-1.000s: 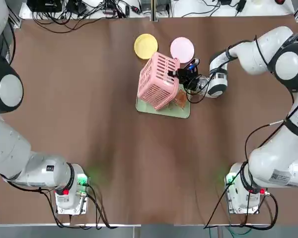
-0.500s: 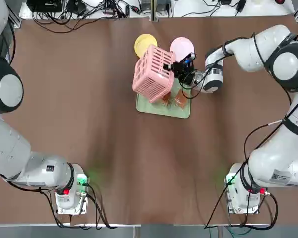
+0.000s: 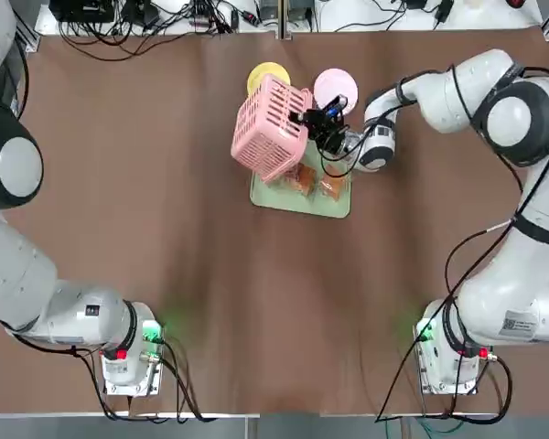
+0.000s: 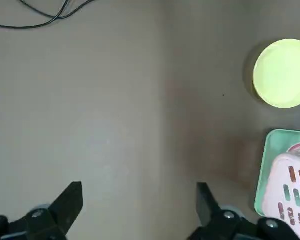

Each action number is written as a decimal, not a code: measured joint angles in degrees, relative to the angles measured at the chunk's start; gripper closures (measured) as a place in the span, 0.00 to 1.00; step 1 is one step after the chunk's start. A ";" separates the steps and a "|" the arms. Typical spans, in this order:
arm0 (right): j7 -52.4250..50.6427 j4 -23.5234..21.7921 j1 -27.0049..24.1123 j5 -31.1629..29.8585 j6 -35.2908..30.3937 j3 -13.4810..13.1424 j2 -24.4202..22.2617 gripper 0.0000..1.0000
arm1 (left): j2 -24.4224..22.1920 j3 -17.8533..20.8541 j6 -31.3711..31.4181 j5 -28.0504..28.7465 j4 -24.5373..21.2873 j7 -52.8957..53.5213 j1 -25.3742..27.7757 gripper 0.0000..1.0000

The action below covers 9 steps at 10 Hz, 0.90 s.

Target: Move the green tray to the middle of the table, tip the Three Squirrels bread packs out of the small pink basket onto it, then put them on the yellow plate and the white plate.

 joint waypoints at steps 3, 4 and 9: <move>-0.07 2.36 0.69 2.26 1.31 1.87 1.12 0.93 | 0.10 -0.08 0.00 0.00 -0.04 0.17 0.00 0.00; -0.07 2.87 0.85 3.23 2.28 2.72 1.21 0.93 | 0.66 -0.19 0.03 0.08 -0.08 0.05 -0.01 0.00; 0.49 6.27 0.86 5.98 10.47 6.66 1.30 0.93 | 6.97 -0.09 0.77 0.00 0.16 0.34 2.37 0.00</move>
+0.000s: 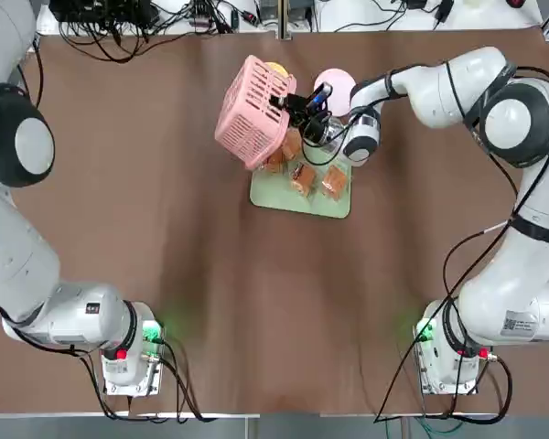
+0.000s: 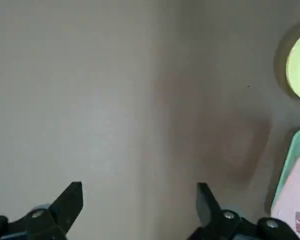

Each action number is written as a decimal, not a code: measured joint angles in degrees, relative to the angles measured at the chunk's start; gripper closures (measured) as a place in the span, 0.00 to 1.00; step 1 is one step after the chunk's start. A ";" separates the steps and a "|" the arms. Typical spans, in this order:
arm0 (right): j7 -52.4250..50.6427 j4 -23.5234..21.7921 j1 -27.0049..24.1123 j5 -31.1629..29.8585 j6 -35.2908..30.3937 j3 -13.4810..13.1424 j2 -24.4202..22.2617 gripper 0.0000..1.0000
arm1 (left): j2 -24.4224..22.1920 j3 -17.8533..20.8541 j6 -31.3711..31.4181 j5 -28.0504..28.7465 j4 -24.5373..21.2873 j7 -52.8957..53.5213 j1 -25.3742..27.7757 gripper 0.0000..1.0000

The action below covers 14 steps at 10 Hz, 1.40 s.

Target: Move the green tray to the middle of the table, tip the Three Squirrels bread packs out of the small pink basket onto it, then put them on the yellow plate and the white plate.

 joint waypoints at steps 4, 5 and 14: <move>5.70 4.46 -0.50 0.02 9.95 2.33 -1.01 0.93 | -0.04 -0.41 0.96 -0.24 0.58 0.01 -0.68 0.00; 7.55 5.45 -0.50 0.02 12.44 2.66 -2.12 0.93 | -0.02 -0.83 0.96 -0.26 0.57 0.02 -0.82 0.00; 38.92 8.94 2.56 -9.67 38.81 1.60 -22.55 0.93 | -1.23 -5.48 -8.14 -0.30 -5.75 0.04 -0.93 0.00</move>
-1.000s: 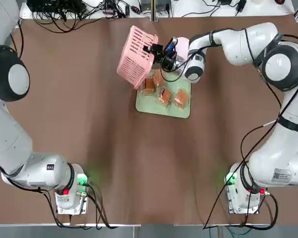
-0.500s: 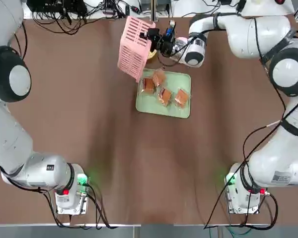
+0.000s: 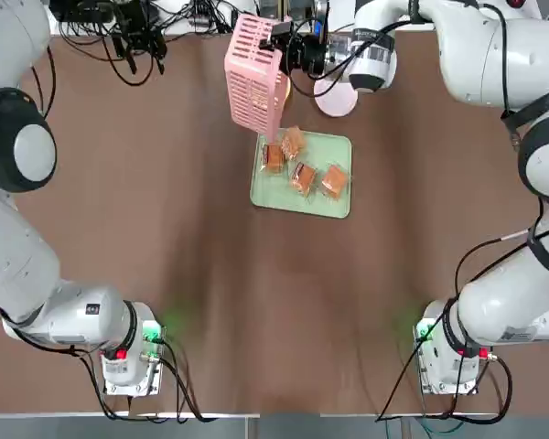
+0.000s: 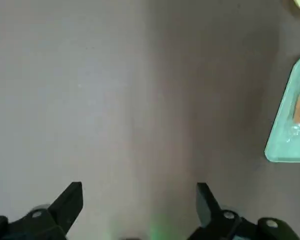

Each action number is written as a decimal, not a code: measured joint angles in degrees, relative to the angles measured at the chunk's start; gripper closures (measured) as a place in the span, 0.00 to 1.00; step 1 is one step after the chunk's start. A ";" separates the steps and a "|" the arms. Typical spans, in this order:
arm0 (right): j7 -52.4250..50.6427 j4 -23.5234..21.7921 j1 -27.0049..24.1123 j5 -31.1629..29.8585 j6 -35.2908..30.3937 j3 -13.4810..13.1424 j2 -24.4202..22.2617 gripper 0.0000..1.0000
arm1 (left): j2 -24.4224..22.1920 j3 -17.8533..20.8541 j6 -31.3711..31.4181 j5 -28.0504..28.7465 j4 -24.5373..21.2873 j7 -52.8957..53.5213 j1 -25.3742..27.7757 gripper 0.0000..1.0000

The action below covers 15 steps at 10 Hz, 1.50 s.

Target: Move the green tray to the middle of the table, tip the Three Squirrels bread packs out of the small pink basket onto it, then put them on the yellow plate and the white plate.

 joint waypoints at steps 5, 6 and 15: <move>19.47 -0.96 0.18 -24.58 -0.01 -5.55 -5.51 0.93 | -2.98 -5.95 13.97 -0.01 -15.50 -0.30 -0.05 0.00; 23.63 -2.01 0.19 -29.38 -0.03 -6.64 -7.82 0.93 | -3.42 -7.31 16.77 -0.01 -17.84 -0.71 -0.11 0.00; 47.92 -6.66 -2.30 -88.21 -31.83 -33.07 -22.69 0.93 | 3.55 -14.70 39.92 1.53 -22.80 -27.28 -11.07 0.00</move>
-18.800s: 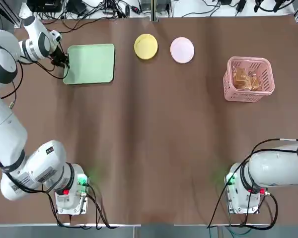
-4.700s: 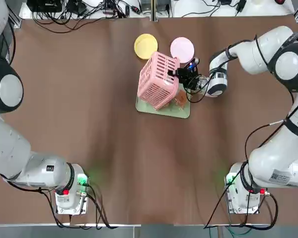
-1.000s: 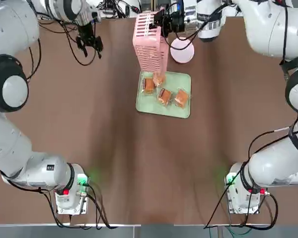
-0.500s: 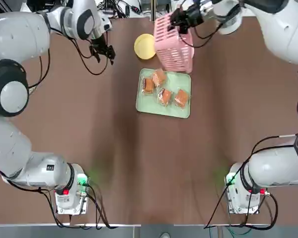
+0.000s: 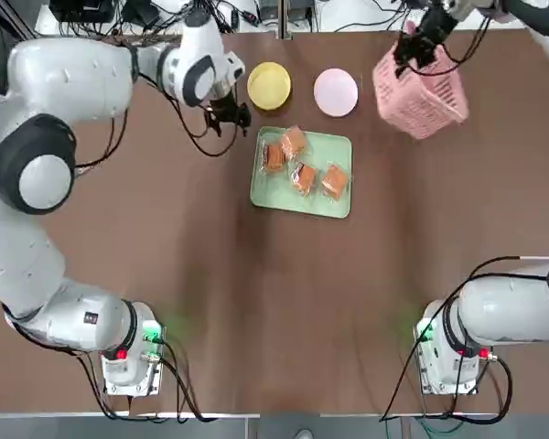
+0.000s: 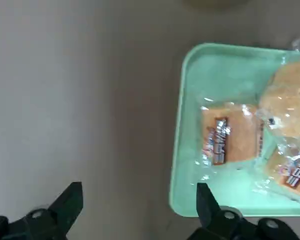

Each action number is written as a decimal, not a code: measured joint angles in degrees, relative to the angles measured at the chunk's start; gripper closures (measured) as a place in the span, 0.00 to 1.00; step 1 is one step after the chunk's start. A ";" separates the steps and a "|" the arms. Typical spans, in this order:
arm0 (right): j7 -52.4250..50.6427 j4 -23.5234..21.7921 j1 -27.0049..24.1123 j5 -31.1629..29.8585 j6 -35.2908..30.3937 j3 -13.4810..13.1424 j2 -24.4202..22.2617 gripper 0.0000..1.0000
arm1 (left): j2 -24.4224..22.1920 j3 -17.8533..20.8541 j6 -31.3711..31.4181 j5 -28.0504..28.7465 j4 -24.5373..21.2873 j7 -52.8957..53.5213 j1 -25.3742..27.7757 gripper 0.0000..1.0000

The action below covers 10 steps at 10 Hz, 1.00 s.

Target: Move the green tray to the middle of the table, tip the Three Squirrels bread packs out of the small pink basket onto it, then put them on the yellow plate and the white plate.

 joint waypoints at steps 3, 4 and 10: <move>5.45 -3.72 -0.14 -9.83 2.71 -0.24 0.10 0.93 | 4.98 0.18 4.58 2.76 1.65 -11.15 -8.24 0.00; 6.25 -6.53 -0.15 -11.64 6.16 -0.25 0.19 0.93 | 7.65 0.63 4.82 5.06 3.86 -14.74 -10.08 0.00; 6.36 -22.13 -0.15 -16.21 21.72 -0.19 0.69 0.93 | 20.33 8.99 4.89 10.41 17.66 -26.32 -20.16 0.00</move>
